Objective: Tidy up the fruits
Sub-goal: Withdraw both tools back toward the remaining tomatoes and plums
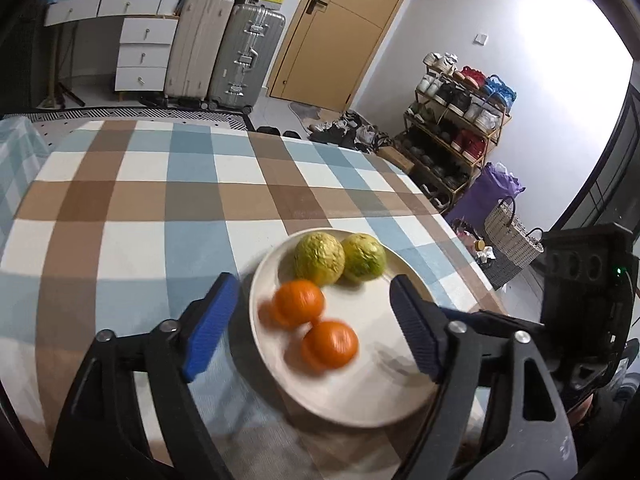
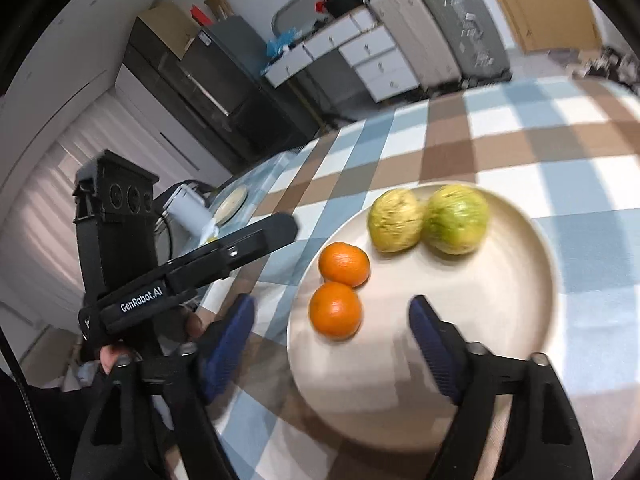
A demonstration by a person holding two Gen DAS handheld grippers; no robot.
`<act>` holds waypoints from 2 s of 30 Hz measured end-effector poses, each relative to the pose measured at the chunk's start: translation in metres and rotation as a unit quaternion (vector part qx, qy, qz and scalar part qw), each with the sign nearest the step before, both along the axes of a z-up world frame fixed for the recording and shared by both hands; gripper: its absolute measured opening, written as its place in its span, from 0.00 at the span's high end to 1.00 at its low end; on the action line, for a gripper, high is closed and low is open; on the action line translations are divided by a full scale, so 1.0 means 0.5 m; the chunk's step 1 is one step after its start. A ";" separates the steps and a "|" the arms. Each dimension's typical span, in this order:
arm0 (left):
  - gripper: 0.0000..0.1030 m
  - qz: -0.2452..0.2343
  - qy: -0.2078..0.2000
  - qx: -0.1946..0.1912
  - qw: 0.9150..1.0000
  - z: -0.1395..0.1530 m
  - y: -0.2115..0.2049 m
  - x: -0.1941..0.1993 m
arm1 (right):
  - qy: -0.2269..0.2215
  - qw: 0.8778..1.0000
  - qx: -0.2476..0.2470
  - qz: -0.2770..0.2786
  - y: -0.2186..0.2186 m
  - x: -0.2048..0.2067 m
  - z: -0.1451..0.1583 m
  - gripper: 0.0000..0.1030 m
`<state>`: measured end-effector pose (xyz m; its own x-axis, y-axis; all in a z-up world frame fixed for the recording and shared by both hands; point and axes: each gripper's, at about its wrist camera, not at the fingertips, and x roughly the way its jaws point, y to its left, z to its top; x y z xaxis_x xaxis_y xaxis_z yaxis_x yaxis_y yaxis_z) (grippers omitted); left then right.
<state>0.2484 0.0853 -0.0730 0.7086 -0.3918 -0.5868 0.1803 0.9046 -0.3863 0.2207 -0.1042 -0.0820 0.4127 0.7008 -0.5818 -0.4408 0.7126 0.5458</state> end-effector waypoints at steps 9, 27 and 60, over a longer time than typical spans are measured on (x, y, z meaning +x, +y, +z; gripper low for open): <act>0.18 0.033 -0.019 0.059 0.998 0.054 -0.043 -0.147 | -0.109 0.991 -0.045 -0.059 -0.070 -0.164 0.086 0.01; 0.03 0.067 -0.013 0.103 0.992 0.072 -0.134 -0.366 | -0.169 0.977 -0.044 -0.120 -0.111 -0.369 0.124 0.00; 0.01 0.077 0.016 0.078 0.994 -0.043 -0.110 -0.476 | -0.063 0.993 -0.087 -0.046 -0.071 -0.477 -0.041 0.01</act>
